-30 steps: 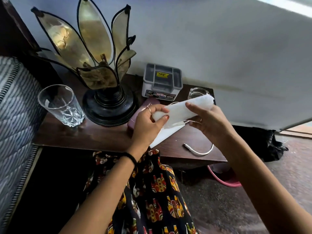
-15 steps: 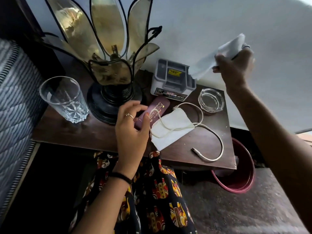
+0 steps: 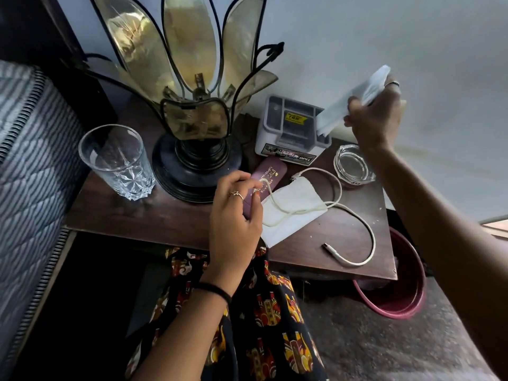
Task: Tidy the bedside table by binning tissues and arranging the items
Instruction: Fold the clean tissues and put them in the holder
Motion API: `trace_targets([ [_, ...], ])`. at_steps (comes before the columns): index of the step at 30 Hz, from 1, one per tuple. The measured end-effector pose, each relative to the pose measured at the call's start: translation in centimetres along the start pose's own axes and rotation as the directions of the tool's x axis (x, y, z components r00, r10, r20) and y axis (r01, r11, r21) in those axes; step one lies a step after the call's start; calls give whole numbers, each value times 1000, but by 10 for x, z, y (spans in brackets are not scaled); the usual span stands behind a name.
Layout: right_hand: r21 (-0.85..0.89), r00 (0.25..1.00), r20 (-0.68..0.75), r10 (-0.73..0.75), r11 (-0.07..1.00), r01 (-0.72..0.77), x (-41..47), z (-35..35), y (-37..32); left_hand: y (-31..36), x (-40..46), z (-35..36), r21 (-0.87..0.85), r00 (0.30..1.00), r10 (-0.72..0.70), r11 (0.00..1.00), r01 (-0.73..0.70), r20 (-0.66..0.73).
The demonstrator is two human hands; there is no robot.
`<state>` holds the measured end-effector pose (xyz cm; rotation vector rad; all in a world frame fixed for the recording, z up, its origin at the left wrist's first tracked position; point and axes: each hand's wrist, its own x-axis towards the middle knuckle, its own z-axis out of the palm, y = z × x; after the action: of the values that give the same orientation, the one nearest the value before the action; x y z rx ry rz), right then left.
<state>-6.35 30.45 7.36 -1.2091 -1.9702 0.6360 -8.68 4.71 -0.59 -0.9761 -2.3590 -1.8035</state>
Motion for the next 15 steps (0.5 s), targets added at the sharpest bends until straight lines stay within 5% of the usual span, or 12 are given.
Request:
trace_targets([
  [15,-275,984,155,-89,953,130,-18,30,14,-3,-2,0,48,999,-39,998,37,26],
])
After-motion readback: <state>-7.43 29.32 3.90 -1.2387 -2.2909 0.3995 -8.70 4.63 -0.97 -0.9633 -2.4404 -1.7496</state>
